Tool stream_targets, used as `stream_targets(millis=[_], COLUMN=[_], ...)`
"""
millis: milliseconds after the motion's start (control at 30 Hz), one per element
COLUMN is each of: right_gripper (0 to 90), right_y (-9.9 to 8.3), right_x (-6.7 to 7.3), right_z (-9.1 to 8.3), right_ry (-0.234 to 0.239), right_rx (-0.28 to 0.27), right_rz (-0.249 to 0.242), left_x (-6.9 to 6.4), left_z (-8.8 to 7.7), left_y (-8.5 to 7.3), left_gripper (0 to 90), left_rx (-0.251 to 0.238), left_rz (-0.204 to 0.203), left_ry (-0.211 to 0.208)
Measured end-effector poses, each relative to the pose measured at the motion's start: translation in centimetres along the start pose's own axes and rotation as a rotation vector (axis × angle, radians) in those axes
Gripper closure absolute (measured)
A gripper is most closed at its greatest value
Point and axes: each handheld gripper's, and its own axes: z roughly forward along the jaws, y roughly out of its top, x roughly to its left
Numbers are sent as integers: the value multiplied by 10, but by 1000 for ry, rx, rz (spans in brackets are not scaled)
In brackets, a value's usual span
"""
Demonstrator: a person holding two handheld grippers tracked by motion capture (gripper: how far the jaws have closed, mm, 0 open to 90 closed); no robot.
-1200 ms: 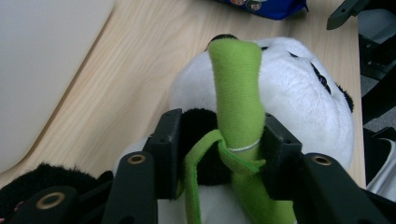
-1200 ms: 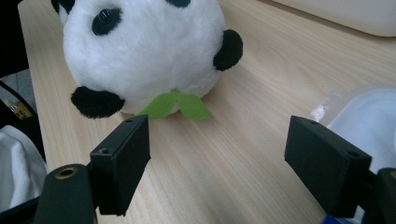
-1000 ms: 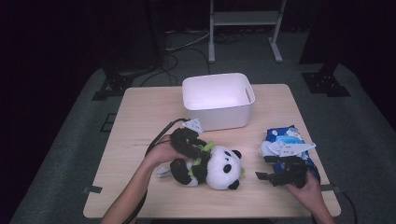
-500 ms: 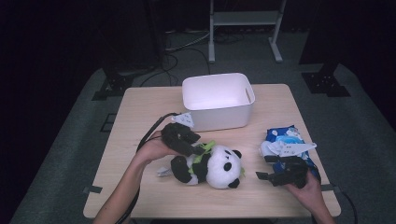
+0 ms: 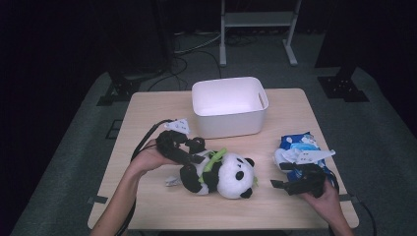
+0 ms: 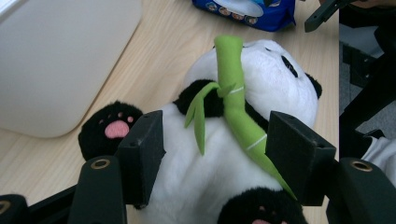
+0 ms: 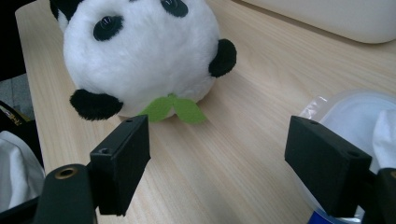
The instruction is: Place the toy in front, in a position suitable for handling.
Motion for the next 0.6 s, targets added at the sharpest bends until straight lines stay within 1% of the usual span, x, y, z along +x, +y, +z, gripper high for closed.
stream_targets(millis=[167,267,300,333,367,433,467,600], right_gripper=[208,208,208,208,208,211,212,217], right_y=[1,2,3,4,5,7,9,14], right_x=[0,-2,-2,-3,-4,-5,-6,-13], right_z=[-4,-7,-8,-9,-11,-13,-15,-24], right_ry=[-16,-28,-36,-41,-45,-59,-65,-100], right_rx=[-5,-12,-14,-15,-16,-13,-13,-3], right_rz=[-7,-1,-3,0,-2,-5,-5,-6], left_x=[-2,-3,-3,-3,-4,-4,-5,-6], left_z=[-1,-3,-3,-4,-4,-5,-6,-7], left_y=[-9,-12,-14,-15,-16,-19,-20,-26], left_gripper=[329,319,314,306,296,288,287,283], left_rx=[-4,-12,-17,-9,-10,-6,-8,-9], left_rz=[-4,-4,-9,-4,-10,-5,-8,-12], left_ry=[-8,-11,-11,-11,-11,-8,-11,-11])
